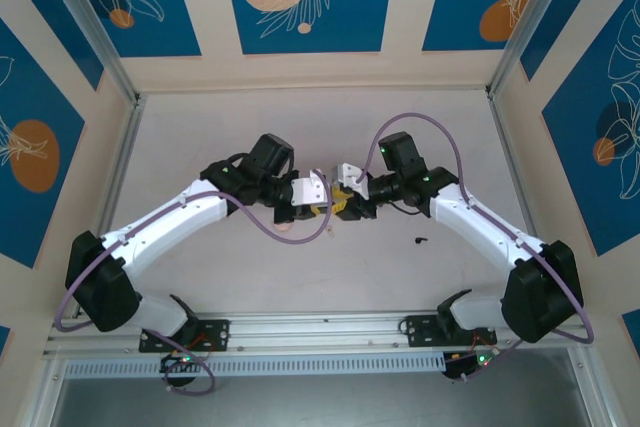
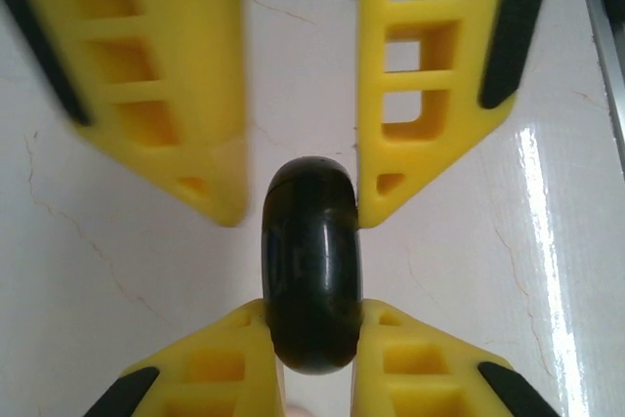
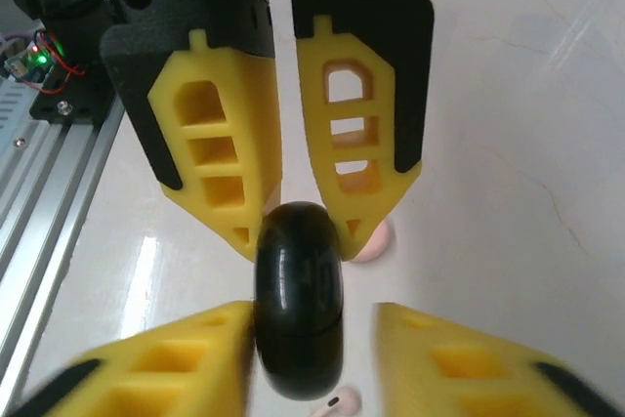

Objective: Insert the wireless bluetooth earbuds into the charging case

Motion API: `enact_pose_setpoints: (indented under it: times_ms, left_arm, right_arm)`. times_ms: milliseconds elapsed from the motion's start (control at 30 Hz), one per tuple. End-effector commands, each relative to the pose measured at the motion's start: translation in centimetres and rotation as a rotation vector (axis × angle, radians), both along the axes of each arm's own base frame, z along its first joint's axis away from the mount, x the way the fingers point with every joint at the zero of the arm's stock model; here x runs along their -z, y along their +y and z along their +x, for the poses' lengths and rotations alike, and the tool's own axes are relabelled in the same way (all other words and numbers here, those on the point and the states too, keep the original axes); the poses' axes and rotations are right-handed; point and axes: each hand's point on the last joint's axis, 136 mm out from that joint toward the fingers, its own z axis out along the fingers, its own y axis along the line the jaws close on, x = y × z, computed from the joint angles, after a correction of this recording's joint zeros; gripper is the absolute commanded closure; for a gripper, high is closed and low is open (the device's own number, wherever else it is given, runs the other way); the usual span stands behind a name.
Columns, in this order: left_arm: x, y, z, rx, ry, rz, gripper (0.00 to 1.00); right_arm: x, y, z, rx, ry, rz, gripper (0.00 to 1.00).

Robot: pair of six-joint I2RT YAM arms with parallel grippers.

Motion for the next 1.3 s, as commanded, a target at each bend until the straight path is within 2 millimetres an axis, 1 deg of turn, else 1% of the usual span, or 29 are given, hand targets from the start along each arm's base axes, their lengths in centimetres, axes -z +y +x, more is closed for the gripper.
enact_pose_setpoints:
  times_ms: [0, 67, 133, 167, 267, 300, 500, 567, 633, 800, 900, 933, 1000, 1067, 1100, 1200, 1267]
  left_arm:
    - [-1.4, -1.0, -0.7, 0.041, -0.002, -0.058, 0.78]
    - [-1.6, -1.3, -0.6, 0.038, -0.017, -0.094, 0.66]
    - [-1.8, -1.6, -0.7, 0.044, -0.040, -0.147, 0.54]
    - [-2.0, -1.8, -0.6, 0.041, -0.054, -0.183, 0.50]
    - [-2.9, -2.4, -0.8, 0.049, -0.069, -0.299, 0.46]
    - [-3.2, -2.7, -1.0, 0.057, -0.065, -0.336, 0.46]
    - [-4.2, -3.7, -1.7, 0.091, -0.013, -0.437, 0.46]
    - [-4.7, -3.8, -1.9, 0.099, -0.005, -0.465, 0.47]
    - [-5.1, -4.0, -2.0, 0.103, -0.001, -0.491, 0.51]
    - [-5.9, -4.1, -2.7, 0.133, 0.027, -0.528, 0.69]
    - [-5.8, -4.0, -2.7, 0.130, 0.030, -0.512, 0.78]
    - [-5.7, -3.9, -2.6, 0.122, 0.028, -0.496, 0.80]
    - [-5.1, -3.5, -1.9, 0.087, 0.007, -0.438, 0.82]
    - [-4.1, -2.9, -1.3, 0.058, -0.006, -0.350, 0.82]
    - [-3.6, -2.5, -1.0, 0.043, -0.009, -0.298, 0.83]
    - [-2.5, -1.7, -0.4, 0.019, -0.013, -0.180, 0.83]
    - [-2.3, -1.3, 0.0, 0.008, -0.017, -0.133, 0.83]
  right_arm:
    - [-1.4, 0.5, -0.3, -0.049, -0.015, 0.040, 0.80]
    - [-1.9, 0.1, -0.3, -0.051, -0.016, 0.069, 0.82]
    - [-2.7, -0.4, -0.3, -0.047, -0.010, 0.117, 0.83]
    - [-3.2, -0.7, -0.5, -0.052, -0.002, 0.150, 0.83]
    - [-4.7, -1.8, -1.0, -0.062, 0.013, 0.248, 0.83]
    - [-5.0, -2.1, -1.2, -0.065, 0.014, 0.273, 0.83]
    - [-5.7, -2.7, -2.5, -0.116, 0.040, 0.338, 0.83]
    - [-5.8, -2.8, -2.6, -0.123, 0.048, 0.347, 0.83]
    - [-5.9, -2.9, -2.6, -0.126, 0.051, 0.351, 0.83]
    - [-5.9, -3.2, -2.3, -0.116, 0.057, 0.357, 0.83]
    - [-5.8, -3.3, -2.2, -0.103, 0.063, 0.353, 0.83]
    - [-5.7, -3.3, -2.1, -0.094, 0.064, 0.347, 0.80]
    - [-5.4, -3.3, -1.8, -0.052, 0.051, 0.309, 0.69]
    - [-4.8, -3.1, -1.6, -0.013, 0.010, 0.241, 0.60]
    - [-4.4, -2.9, -1.4, 0.004, -0.021, 0.203, 0.57]
    - [-3.8, -2.2, -1.1, 0.018, -0.081, 0.134, 0.54]
    - [-3.4, -1.6, -1.1, 0.005, -0.090, 0.105, 0.53]
